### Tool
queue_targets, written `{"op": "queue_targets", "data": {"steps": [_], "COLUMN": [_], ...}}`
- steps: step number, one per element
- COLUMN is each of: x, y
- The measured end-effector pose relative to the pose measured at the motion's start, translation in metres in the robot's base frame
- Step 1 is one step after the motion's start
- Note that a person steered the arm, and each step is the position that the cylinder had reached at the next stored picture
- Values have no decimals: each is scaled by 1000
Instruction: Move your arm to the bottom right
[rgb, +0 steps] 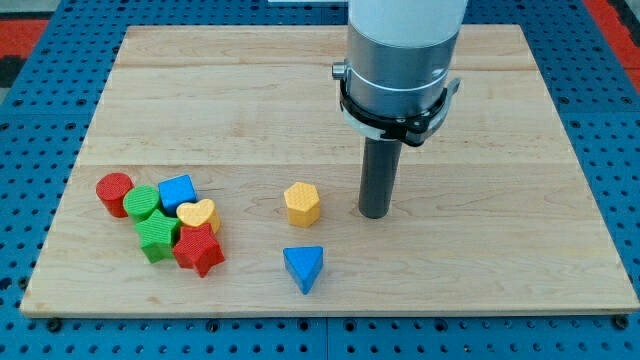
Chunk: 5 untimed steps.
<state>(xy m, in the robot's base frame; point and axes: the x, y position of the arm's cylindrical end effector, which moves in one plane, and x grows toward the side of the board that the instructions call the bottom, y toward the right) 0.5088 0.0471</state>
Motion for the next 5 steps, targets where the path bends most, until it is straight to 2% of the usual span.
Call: {"op": "queue_targets", "data": {"steps": [2, 3, 4, 5], "x": [4, 4, 16, 80], "y": [-114, -51, 61, 137]}}
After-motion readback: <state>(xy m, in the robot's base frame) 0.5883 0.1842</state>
